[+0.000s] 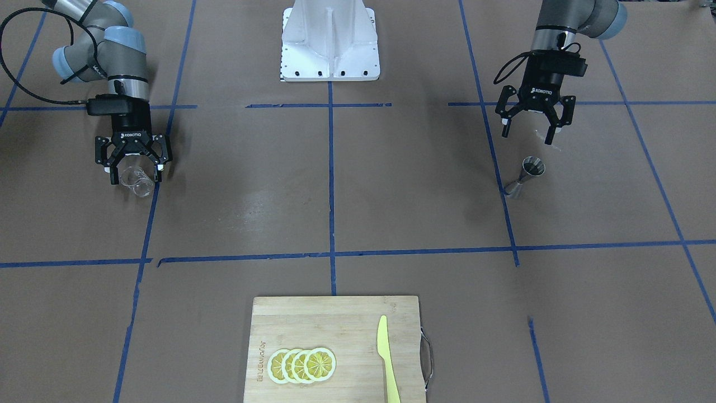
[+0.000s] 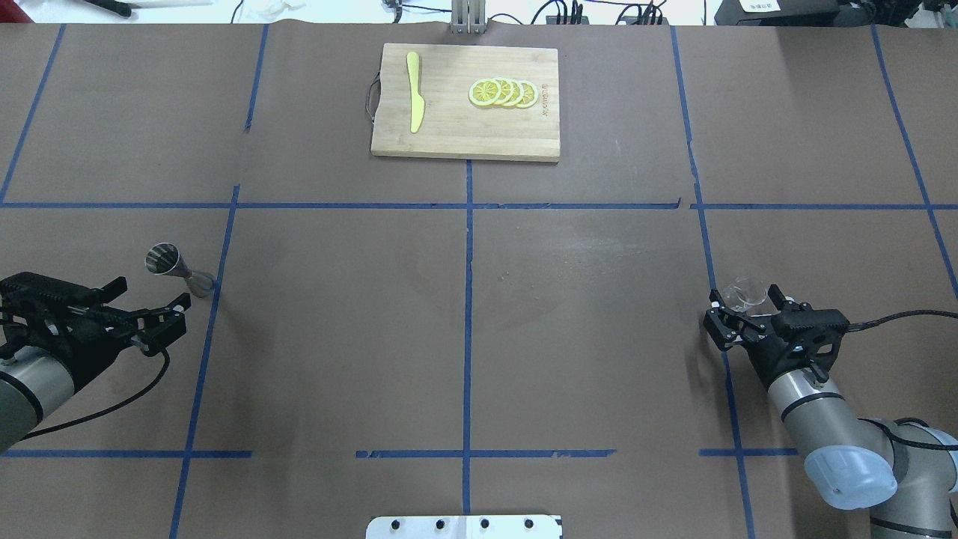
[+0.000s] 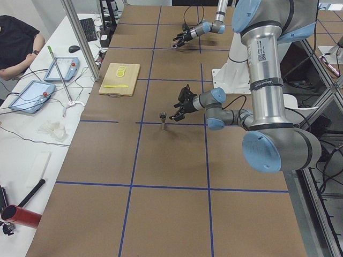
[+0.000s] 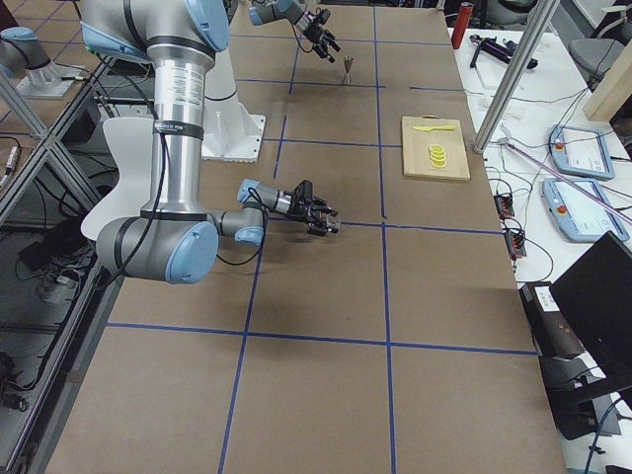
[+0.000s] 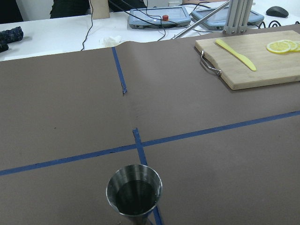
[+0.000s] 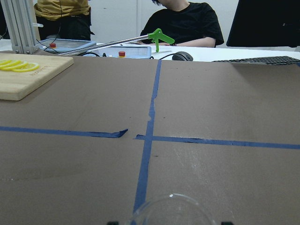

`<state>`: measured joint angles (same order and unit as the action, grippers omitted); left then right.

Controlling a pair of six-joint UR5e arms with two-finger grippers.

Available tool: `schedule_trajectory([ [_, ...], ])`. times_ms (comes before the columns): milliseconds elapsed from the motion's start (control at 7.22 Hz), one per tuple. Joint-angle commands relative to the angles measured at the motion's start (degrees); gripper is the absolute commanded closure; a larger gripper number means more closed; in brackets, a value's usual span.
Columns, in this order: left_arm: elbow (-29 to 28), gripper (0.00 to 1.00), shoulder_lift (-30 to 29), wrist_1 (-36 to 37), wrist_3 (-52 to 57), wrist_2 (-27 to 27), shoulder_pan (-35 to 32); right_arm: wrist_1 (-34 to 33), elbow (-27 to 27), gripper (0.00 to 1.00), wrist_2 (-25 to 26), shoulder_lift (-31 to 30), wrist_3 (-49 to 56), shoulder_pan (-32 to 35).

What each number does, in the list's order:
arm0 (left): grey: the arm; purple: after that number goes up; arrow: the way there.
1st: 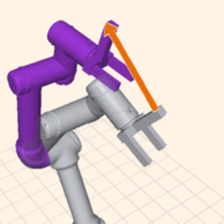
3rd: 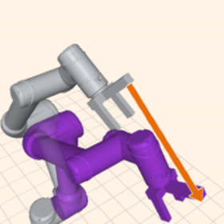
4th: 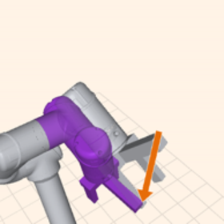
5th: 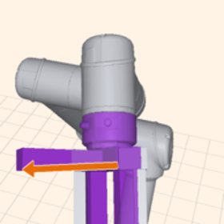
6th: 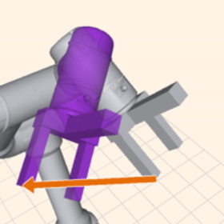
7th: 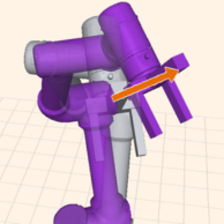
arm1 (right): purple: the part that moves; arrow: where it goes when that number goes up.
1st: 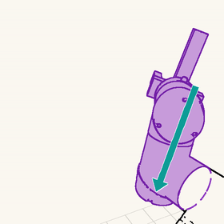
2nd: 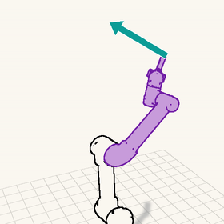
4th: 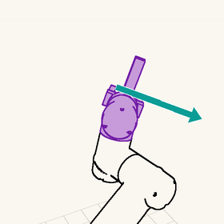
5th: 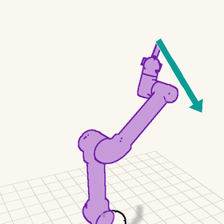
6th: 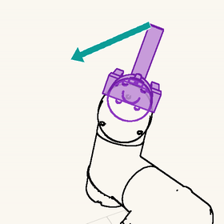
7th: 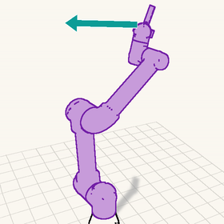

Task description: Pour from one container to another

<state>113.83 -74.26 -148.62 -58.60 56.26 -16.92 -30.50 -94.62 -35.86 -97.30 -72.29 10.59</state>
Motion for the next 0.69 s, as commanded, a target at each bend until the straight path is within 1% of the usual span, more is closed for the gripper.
schedule_trajectory([
  [0,0.08,0.0,-0.09,-0.09,0.24,0.16,-0.04,0.0,-2.13,0.0,-2.87,-0.61,0.66,0.14],
  [139,0.08,0.0,-0.09,-0.09,0.24,0.07,-0.04,0.0,-4.5,0.0,-4.98,-2.09,1.53,0.22],
  [277,0.51,0.0,-0.09,-0.09,0.24,0.16,-0.04,-0.52,-7.91,0.0,-6.66,-6.54,4.06,0.22],
  [416,0.6,0.0,-0.09,-0.09,0.24,1.21,-0.04,-0.61,-10.9,0.0,-7.46,-8.5,5.48,0.22],
  [554,0.95,0.0,0.0,0.17,0.33,3.3,-0.22,-0.62,-11.89,0.0,-10.16,-9.57,5.5,0.22],
])
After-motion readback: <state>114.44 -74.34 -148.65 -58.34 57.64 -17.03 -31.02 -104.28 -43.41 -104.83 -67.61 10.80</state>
